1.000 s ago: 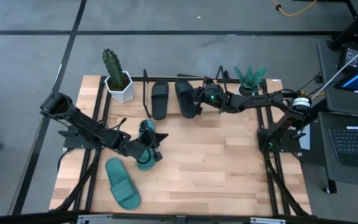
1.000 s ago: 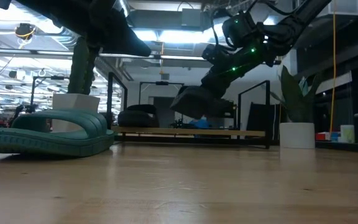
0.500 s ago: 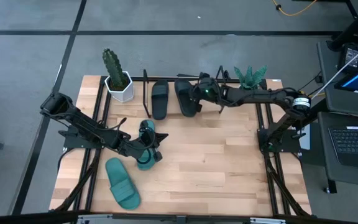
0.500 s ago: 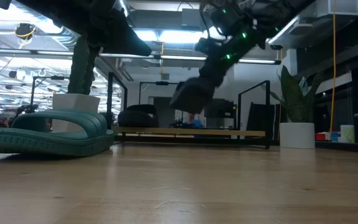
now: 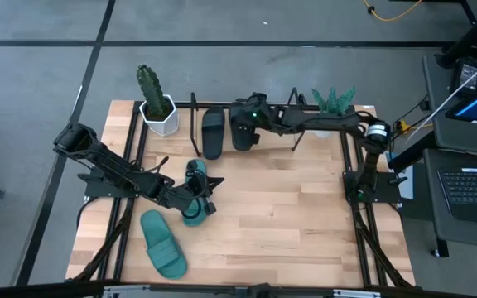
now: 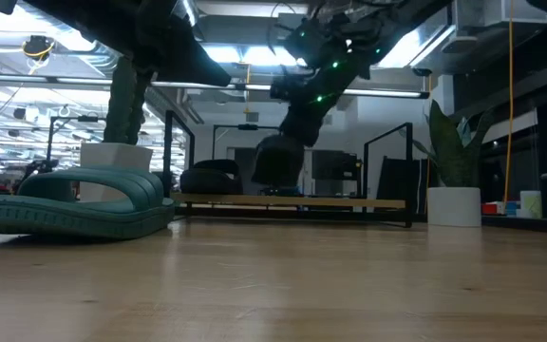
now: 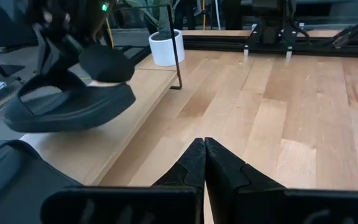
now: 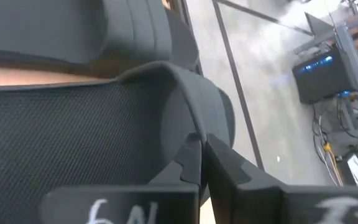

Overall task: Pick and place slides into the shelf
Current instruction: Put the black slide on the shelf

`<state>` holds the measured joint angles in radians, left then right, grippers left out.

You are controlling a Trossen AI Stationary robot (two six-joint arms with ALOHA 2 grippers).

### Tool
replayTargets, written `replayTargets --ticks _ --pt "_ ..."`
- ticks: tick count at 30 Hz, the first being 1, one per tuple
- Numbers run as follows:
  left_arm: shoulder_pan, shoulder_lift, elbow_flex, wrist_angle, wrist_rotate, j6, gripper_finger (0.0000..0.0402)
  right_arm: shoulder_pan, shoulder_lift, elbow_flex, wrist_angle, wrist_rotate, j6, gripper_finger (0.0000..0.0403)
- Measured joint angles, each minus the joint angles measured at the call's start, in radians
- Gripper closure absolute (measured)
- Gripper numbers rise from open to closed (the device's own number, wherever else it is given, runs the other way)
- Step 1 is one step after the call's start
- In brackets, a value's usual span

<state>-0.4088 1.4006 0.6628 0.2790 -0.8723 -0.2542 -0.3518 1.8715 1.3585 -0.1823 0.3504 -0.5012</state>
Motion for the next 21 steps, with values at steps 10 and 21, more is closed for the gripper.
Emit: replayTargets --ticks 10,21 --pt "0.0 0.0 0.0 0.0 0.001 0.002 0.04 0.004 0.09 0.001 0.064 0.035 0.002 0.0392" --pt "0.0 0.0 0.0 0.001 0.002 0.002 0.04 0.029 0.1 0.001 0.118 0.013 -0.003 0.0392"
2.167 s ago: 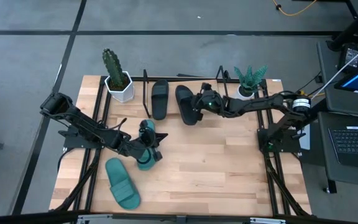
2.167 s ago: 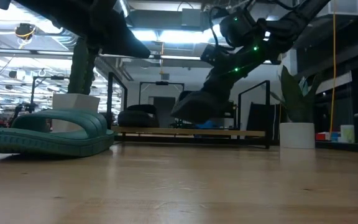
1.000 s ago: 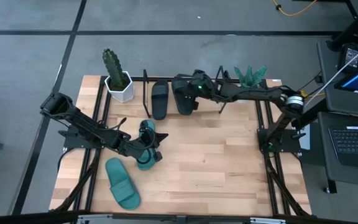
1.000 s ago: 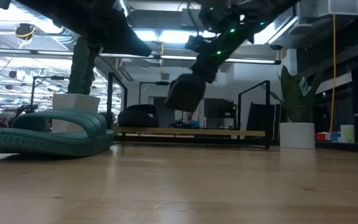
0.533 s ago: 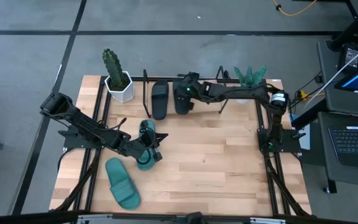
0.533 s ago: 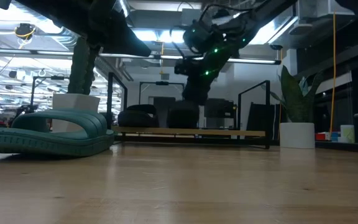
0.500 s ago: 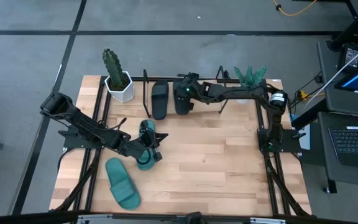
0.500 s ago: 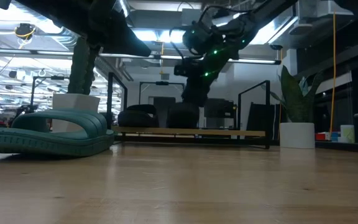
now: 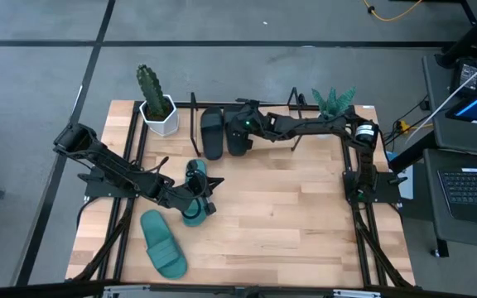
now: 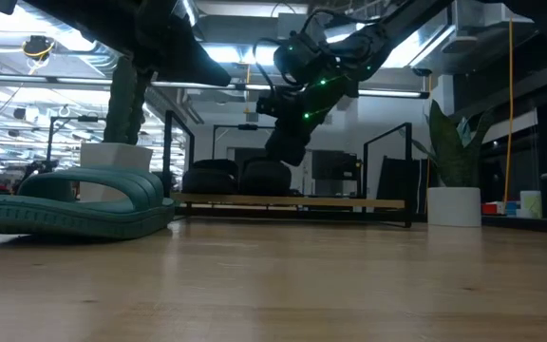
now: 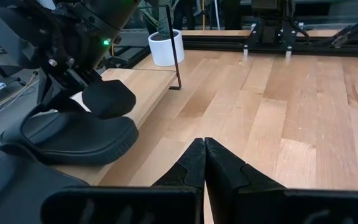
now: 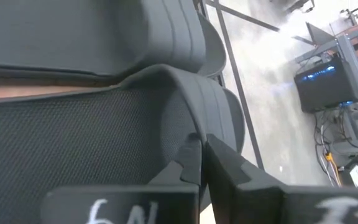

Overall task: Pick and place slides into the shelf
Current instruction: Put the black slide on the shelf, then adjust the black slides on the shelf

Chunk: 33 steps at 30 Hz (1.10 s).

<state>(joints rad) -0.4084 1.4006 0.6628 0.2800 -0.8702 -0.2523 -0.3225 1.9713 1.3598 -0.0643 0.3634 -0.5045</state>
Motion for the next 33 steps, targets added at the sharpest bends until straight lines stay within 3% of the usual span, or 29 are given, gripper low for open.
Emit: replayTargets --ticks 6,16,27,33 --pt "0.0 0.0 0.0 0.0 0.0 0.0 0.04 -0.001 0.0 0.0 0.0 -0.027 -0.001 0.0389" --pt "0.0 0.0 0.0 0.0 0.0 -0.001 0.04 0.0 0.0 0.0 0.009 -0.091 0.004 0.0316" --pt "0.0 0.0 0.0 0.0 0.0 0.0 0.04 0.0 -0.002 -0.001 0.113 -0.155 0.007 0.0305" --pt "-0.013 0.0 0.0 -0.001 0.0 0.014 0.04 0.007 -0.034 0.051 0.001 -0.155 0.007 0.0304"
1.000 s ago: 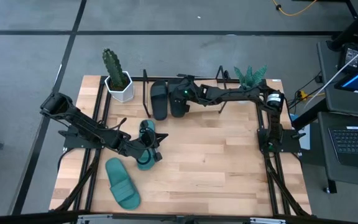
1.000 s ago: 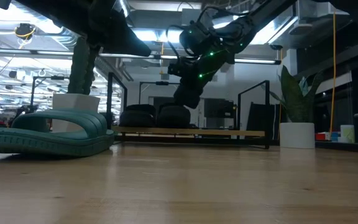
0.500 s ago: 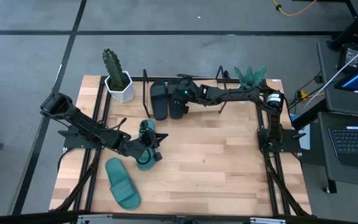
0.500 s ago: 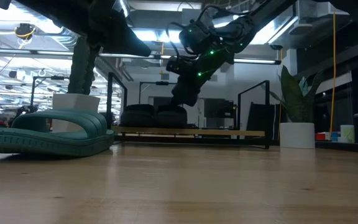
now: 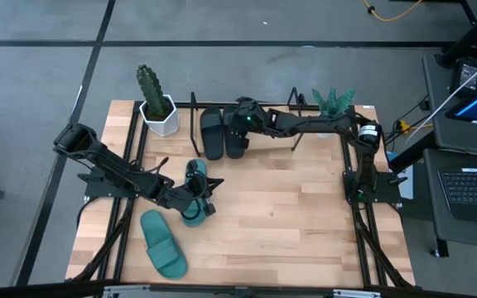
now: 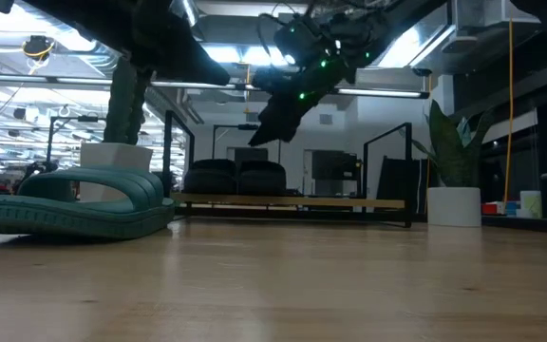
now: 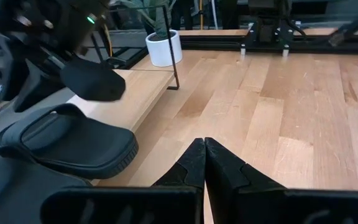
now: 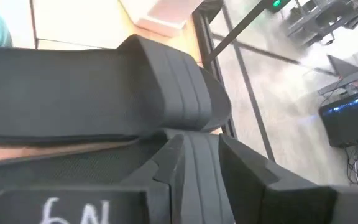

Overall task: Pick and place slides into the shelf
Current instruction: Adjust the black slides on the shelf

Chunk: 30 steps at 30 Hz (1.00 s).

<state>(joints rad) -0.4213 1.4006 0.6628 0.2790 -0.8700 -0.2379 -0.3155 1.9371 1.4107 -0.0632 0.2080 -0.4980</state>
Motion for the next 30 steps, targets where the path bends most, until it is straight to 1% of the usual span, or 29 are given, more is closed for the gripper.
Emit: replayTargets --ticks 2,5,8,11,14,16,19,21,26,28,30 --pt "-0.009 0.0 0.0 0.001 0.0 0.022 0.04 0.009 -0.022 0.019 -0.078 0.0 0.005 0.0305" --pt "-0.019 0.0 0.0 0.001 -0.003 0.038 0.04 0.034 -0.066 0.033 -0.136 -0.002 0.025 0.0313" --pt "-0.019 0.0 0.0 -0.001 -0.003 0.039 0.04 0.063 -0.123 0.033 -0.176 -0.002 0.029 0.0341" --pt "-0.019 0.0 0.0 -0.002 -0.002 0.039 0.04 0.097 -0.184 0.033 -0.211 0.0 0.028 0.0388" --pt "-0.019 0.0 0.0 -0.003 -0.002 0.039 0.04 0.131 -0.251 0.029 -0.229 0.001 0.041 0.0396" --pt "-0.019 0.0 0.0 -0.003 -0.003 0.039 0.04 0.151 -0.302 0.003 -0.223 0.01 0.051 0.0399" --pt "-0.026 0.0 0.0 -0.006 -0.007 0.039 0.04 0.179 -0.394 -0.088 -0.21 0.043 0.094 0.0399" --pt "-0.028 0.0 0.0 -0.007 -0.007 0.04 0.04 0.198 -0.465 -0.185 -0.156 0.054 0.13 0.04" --pt "-0.029 0.0 0.0 -0.008 0.002 0.077 0.04 0.266 -0.63 -0.471 0.101 0.055 0.182 0.0401" --pt "-0.029 0.0 0.0 -0.007 0.003 0.09 0.04 0.293 -0.673 -0.565 0.217 0.053 0.179 0.0401" --pt "-0.029 0.0 0.0 -0.003 0.004 0.092 0.04 0.316 -0.704 -0.636 0.287 0.053 0.179 0.0401"
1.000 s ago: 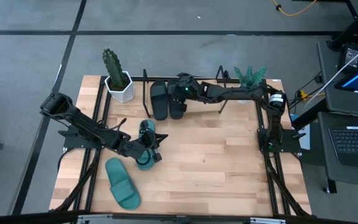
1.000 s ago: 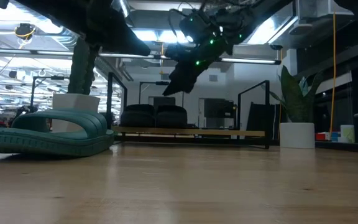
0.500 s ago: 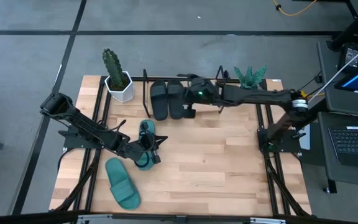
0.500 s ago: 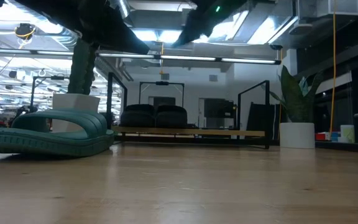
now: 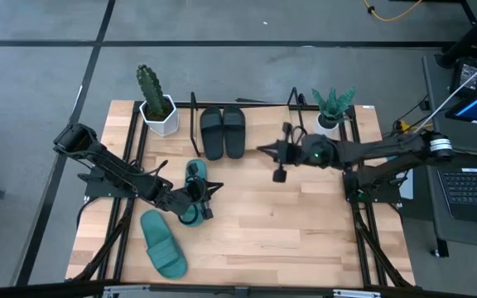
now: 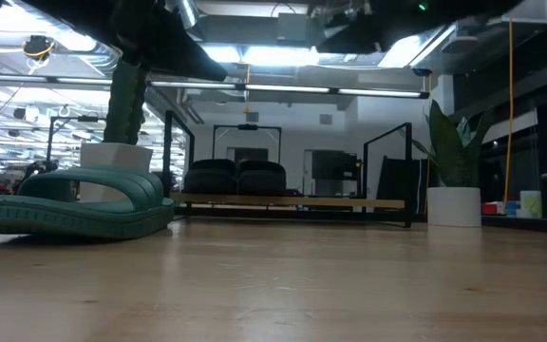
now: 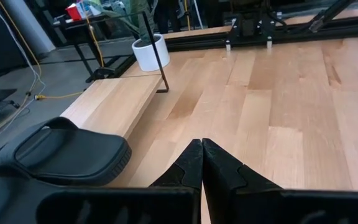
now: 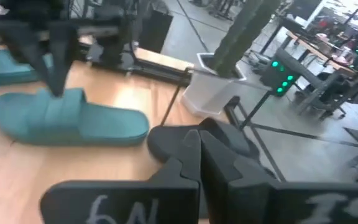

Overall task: Pick and place slides into the shelf
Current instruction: Adjust the black slides on the shelf

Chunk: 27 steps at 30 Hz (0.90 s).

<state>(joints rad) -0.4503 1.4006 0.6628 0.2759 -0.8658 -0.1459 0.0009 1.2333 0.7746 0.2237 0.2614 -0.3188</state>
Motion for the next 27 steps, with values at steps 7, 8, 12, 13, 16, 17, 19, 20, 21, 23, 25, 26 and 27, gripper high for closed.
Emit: replayTargets --ticks 7,8,12,13,16,17,19,20,21,23,25,26,27 --pt "0.013 0.0 0.0 0.001 0.027 -0.006 0.04 0.059 -0.022 -0.102 0.05 0.001 0.026 0.0401" --pt "0.025 0.0 0.0 0.0 0.051 -0.008 0.04 0.065 -0.022 -0.108 0.051 0.004 0.028 0.0401" --pt "0.081 0.0 0.005 -0.006 0.117 -0.009 0.0399 0.076 -0.022 -0.129 0.061 0.007 0.047 0.0401" --pt "0.092 0.0 0.01 -0.006 0.117 -0.007 0.0397 0.076 -0.022 -0.135 0.066 0.007 0.05 0.04" --pt "0.121 0.0 0.041 -0.007 0.117 0.044 0.0384 0.076 -0.022 -0.157 0.069 0.008 0.056 0.0399" --pt "0.127 0.0 0.055 -0.007 0.116 0.075 0.0378 0.076 -0.022 -0.161 0.067 0.008 0.061 0.0399" --pt "0.134 0.0 0.086 -0.009 0.11 0.122 0.0364 0.076 -0.022 -0.161 0.065 0.008 0.082 0.0401" --pt "0.136 0.0 0.104 -0.017 0.109 0.14 0.0356 0.076 -0.022 -0.161 0.064 0.008 0.084 0.0401" --pt "0.137 0.0 0.122 -0.032 0.109 0.155 0.0348 0.076 -0.022 -0.161 0.062 0.008 0.084 0.0401" --pt "0.137 0.0 0.162 -0.081 0.095 0.181 0.0331 0.076 -0.031 -0.161 0.057 0.008 0.088 0.04" --pt "0.137 0.0 0.195 -0.141 0.072 0.205 0.0315 0.076 -0.049 -0.161 0.055 0.008 0.106 0.0399" --pt "0.137 0.0 0.208 -0.173 0.062 0.208 0.0308 0.076 -0.059 -0.161 0.049 0.008 0.108 0.04" --pt "0.137 0.0 0.217 -0.199 0.058 0.208 0.0302 0.076 -0.07 -0.161 0.042 0.008 0.107 0.0401"
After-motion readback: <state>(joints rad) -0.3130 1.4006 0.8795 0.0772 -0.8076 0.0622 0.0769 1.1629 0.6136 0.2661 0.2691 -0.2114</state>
